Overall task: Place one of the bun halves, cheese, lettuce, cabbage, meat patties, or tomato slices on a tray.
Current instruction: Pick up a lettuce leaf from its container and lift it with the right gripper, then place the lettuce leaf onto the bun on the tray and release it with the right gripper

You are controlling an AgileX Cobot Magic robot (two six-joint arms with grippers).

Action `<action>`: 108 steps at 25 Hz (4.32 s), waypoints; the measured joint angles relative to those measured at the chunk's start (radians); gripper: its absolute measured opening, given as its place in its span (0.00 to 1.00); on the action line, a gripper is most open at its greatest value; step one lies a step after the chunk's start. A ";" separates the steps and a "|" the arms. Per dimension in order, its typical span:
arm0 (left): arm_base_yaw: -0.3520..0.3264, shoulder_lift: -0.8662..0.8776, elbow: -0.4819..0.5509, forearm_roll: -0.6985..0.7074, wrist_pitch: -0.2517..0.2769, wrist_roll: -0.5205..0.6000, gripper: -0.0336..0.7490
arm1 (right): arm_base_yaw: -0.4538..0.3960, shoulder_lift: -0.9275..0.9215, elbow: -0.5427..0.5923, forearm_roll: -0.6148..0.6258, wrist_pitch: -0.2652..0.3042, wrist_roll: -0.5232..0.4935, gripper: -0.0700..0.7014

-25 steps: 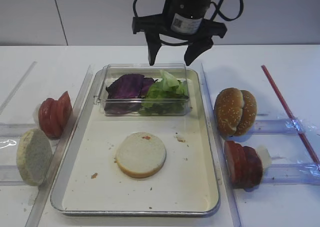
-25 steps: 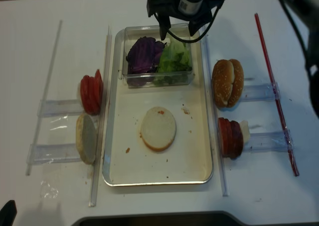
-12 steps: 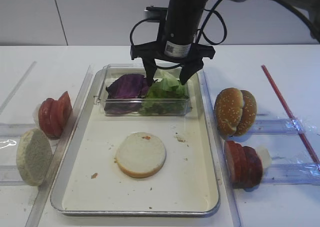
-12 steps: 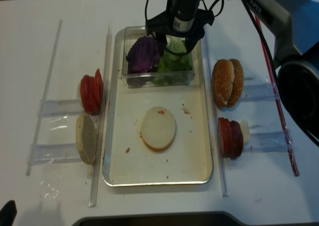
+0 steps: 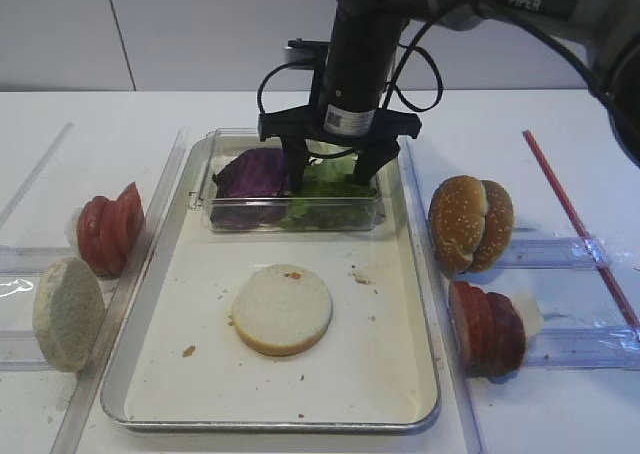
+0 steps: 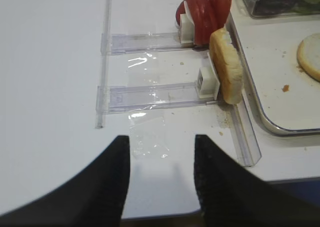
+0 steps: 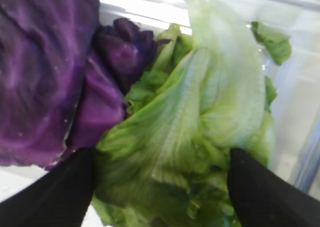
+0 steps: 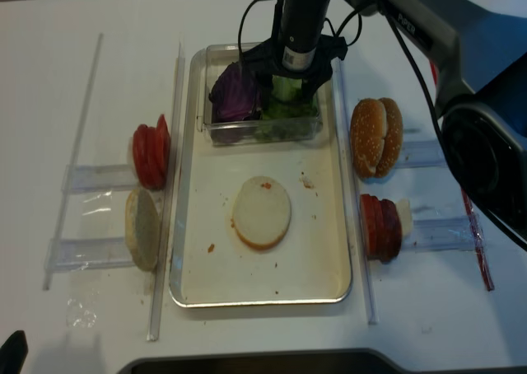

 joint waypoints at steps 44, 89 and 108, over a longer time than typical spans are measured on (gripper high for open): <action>0.000 0.000 0.000 0.000 0.000 0.000 0.42 | 0.000 -0.070 0.000 0.019 0.000 0.000 0.16; 0.000 0.000 0.000 0.000 0.000 0.000 0.42 | 0.236 -0.572 0.382 -0.013 0.016 0.095 0.15; 0.000 0.000 0.000 0.000 0.000 0.000 0.42 | 0.279 -0.320 0.386 -0.019 -0.012 0.109 0.15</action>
